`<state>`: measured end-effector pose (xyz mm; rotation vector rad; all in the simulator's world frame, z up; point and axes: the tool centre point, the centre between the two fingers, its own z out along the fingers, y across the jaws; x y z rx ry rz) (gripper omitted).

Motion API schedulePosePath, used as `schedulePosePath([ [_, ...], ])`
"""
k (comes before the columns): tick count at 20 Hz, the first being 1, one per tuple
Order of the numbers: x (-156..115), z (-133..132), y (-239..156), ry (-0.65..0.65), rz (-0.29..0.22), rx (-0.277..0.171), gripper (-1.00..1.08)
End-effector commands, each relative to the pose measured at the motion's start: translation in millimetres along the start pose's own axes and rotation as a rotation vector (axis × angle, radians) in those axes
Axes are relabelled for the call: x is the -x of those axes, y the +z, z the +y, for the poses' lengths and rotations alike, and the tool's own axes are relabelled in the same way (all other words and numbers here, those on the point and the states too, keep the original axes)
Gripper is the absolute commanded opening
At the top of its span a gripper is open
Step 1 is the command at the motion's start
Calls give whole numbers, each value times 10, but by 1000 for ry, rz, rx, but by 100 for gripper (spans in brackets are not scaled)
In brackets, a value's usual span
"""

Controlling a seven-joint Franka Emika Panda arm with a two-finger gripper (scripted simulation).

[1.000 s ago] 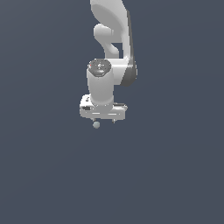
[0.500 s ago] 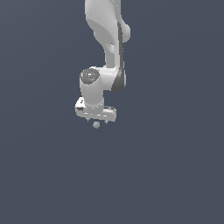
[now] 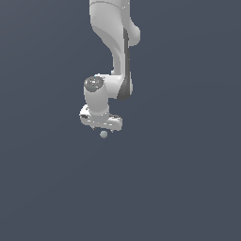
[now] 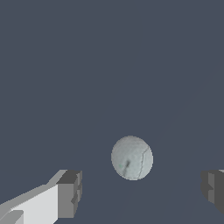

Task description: Pick up the object and move it to a goal position.

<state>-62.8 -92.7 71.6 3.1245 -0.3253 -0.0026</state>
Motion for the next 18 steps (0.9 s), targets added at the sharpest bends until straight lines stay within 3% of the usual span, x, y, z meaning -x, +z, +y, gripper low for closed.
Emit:
schedulePosePath([
  [1,-1,-3,11,0,0,0,100],
  [17,8,4,507,2,1,0,100],
  [18,8,4,507,2,1,0,-100],
])
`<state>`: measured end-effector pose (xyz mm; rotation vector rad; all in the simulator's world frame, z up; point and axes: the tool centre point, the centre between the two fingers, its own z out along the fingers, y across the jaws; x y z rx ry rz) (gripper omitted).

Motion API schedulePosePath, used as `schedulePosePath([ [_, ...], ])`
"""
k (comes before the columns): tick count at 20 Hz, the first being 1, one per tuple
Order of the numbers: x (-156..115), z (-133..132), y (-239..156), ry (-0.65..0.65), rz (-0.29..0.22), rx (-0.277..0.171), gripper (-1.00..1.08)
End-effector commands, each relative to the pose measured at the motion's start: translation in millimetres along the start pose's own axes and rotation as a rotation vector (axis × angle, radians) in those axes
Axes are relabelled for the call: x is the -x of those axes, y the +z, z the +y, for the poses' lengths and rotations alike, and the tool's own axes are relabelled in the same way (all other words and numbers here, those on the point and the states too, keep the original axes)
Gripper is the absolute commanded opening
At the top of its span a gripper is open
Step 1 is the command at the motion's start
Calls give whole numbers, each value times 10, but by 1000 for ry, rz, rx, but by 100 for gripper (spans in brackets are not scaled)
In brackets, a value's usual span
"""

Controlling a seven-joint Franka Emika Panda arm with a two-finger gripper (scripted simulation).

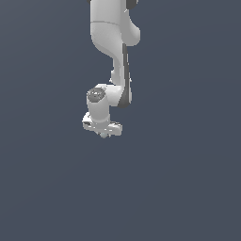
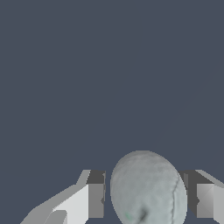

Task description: Pick up the object and move it to a goal position.

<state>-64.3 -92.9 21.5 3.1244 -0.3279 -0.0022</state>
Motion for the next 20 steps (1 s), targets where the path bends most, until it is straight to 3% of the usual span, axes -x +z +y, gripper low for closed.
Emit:
schedulePosePath([
  [1,-5,-1,6,0,1,0,-100],
  [13,-15,-16,-25,0,2,0,-100],
  [20,-86,-168,-281,0,2,0,-100],
])
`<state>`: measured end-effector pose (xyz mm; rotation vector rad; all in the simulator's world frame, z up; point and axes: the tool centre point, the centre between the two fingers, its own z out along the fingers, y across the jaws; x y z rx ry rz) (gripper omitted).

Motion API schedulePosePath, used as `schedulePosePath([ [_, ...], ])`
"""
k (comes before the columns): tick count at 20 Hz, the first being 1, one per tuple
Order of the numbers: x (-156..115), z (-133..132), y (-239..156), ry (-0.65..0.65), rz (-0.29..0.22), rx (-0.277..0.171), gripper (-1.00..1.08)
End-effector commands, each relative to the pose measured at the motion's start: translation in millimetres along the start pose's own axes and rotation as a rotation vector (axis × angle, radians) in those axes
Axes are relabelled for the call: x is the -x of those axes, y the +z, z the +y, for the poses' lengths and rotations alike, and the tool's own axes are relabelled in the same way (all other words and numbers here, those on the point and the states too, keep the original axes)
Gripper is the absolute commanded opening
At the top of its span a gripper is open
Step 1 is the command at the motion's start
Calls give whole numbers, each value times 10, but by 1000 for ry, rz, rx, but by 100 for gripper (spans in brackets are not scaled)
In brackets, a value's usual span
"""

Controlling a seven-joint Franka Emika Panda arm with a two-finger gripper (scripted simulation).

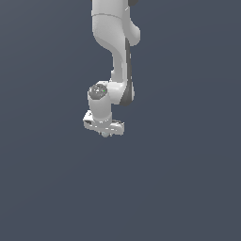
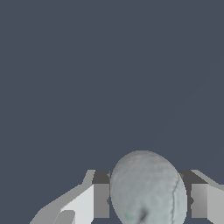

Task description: Pick up the object and move it to a goal position.

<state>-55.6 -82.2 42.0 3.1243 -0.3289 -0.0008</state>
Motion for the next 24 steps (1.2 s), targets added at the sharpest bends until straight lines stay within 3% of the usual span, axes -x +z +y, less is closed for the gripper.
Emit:
schedulePosePath([
  [1,-40,-80,-134,-1,1,0,-100],
  [16,-415,-801,-1353,0,1,1,-100],
  [24,-557,-1032,-1731,0,1,1,-100],
])
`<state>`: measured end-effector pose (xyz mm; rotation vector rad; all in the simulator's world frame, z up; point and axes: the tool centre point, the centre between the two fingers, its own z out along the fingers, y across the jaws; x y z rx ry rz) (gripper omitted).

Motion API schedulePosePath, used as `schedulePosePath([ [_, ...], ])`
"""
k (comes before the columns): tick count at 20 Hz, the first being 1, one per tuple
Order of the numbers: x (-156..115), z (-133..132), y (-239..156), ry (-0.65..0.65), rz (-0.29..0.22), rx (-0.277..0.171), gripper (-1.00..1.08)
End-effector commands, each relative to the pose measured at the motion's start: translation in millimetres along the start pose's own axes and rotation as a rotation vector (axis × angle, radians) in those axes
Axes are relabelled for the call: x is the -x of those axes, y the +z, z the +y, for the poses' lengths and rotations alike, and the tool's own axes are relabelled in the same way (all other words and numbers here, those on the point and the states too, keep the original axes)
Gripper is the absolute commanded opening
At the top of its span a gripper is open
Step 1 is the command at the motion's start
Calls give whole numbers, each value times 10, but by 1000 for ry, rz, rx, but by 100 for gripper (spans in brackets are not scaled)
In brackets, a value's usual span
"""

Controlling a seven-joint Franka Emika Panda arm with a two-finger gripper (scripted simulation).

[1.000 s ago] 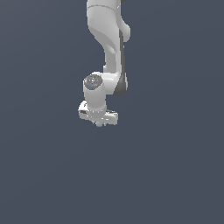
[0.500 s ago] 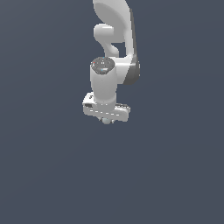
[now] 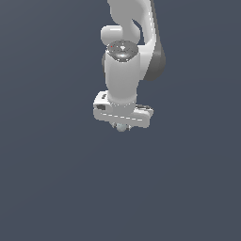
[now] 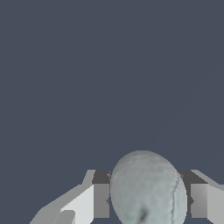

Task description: Pick up the object and move it to a goal position.

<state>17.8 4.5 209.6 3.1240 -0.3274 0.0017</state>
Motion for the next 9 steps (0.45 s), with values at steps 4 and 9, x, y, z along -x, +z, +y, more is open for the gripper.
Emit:
schedulePosePath([
  [4,-54,-78,-129,1,-1,0,-100],
  [9,-62,-78,-126,1,-1,0,-100],
])
